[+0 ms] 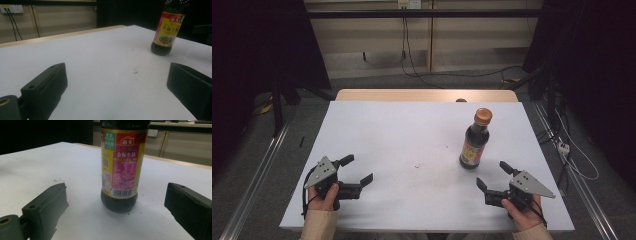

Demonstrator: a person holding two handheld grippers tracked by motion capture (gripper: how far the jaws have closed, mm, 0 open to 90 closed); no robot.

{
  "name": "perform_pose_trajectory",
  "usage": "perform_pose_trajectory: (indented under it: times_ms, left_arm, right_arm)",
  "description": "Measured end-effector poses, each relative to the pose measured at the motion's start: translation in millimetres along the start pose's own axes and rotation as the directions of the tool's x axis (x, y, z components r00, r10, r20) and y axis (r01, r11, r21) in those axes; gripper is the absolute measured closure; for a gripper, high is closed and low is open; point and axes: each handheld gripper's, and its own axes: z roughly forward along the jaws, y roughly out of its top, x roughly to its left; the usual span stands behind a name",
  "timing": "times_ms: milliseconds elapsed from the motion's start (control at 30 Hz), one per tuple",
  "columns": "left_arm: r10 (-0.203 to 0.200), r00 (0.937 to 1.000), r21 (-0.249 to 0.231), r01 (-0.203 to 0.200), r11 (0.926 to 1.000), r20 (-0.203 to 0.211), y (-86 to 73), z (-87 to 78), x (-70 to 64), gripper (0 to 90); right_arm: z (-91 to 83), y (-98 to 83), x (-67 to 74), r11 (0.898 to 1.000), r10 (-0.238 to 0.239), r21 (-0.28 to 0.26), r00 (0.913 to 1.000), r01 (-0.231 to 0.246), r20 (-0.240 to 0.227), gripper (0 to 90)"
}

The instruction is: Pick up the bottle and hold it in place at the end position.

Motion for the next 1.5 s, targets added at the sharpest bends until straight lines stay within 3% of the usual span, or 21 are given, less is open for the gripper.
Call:
perform_pose_trajectory:
  times_ms: [567,1033,1233,1500]
  left_arm:
    - [0.023,0.9997,0.007,-0.023,0.9997,-0.004,-0.2,-3.1,-0.5,2.9]
    - [0.021,0.9998,0.008,-0.021,0.9998,-0.003,-0.3,-2.5,-1.0,2.9]
    - [0.013,0.9999,-0.013,-0.013,0.9998,-0.001,0.2,-2.6,-2.2,2.9]
    - [0.019,0.9997,-0.005,-0.019,0.9998,0.014,0.0,-0.6,-2.5,2.9]
  right_arm:
    - [4.1,3.1,0.4,1.0,0.01,0.001,0.9999,-0.01,-0.007,2.7]
    - [11.7,9.4,8.4,1.0,-0.022,0.007,0.9998,0.022,-0.004,1.4]
    - [18.2,15.1,3.3,1.0,0.001,0.006,0.9999,-0.001,0.015,1.4]
    - [27.0,27.7,-6.4,1.0,0.021,0.008,0.9987,-0.021,0.046,1.4]
